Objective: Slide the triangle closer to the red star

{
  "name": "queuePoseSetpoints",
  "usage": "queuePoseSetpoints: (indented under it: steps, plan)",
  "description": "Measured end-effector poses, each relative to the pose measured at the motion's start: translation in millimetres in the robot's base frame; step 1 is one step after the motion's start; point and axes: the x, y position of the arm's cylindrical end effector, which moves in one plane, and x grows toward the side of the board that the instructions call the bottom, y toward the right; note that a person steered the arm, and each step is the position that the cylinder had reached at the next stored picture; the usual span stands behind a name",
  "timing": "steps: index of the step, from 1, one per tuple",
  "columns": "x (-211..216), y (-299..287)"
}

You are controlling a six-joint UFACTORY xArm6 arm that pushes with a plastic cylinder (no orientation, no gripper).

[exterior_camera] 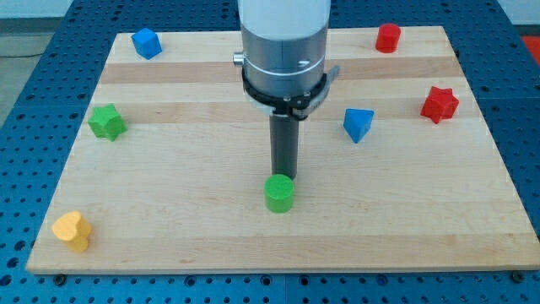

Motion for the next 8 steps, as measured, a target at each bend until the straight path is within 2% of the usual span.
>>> queuePoseSetpoints:
  steps: [3,4,5,8]
  plan:
    - [47.3,0.0]
    - [49.6,0.0]
    - [46.1,0.0]
    - [-25.0,0.1]
